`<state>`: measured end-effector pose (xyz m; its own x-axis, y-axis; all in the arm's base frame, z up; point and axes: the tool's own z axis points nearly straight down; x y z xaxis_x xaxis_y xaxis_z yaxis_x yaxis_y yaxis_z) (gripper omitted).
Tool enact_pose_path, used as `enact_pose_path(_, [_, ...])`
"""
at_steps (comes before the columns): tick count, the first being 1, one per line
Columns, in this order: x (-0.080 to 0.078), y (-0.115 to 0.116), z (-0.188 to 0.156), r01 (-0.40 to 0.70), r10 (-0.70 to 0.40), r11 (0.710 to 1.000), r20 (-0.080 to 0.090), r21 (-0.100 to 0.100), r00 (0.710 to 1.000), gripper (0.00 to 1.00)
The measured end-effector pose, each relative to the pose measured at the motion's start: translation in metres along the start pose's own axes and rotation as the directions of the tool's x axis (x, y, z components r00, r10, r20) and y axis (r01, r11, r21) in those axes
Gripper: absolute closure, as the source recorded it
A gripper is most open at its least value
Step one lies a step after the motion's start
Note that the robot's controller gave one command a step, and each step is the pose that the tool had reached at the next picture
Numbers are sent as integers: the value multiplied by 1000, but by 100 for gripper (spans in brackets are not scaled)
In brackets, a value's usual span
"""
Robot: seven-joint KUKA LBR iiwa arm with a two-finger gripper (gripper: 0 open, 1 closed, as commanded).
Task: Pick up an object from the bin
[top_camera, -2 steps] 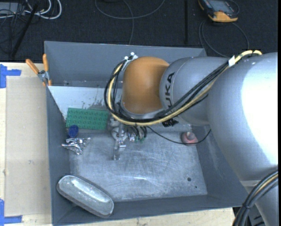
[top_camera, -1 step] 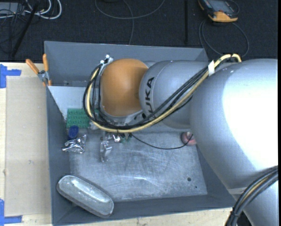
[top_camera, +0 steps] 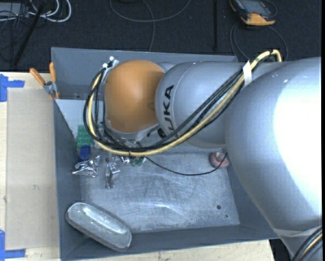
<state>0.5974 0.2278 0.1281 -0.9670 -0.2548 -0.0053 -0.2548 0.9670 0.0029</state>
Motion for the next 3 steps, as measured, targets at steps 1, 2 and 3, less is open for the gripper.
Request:
enact_pose_path(1, [-9, 8, 30, -61, 61, 998, 10, 4, 998, 0])
enact_pose_path(2, [-6, 8, 36, -63, 63, 998, -1, 3, 998, 100])
enact_pose_path(3, [-7, 13, 8, -58, 58, 998, -1, 2, 998, 100])
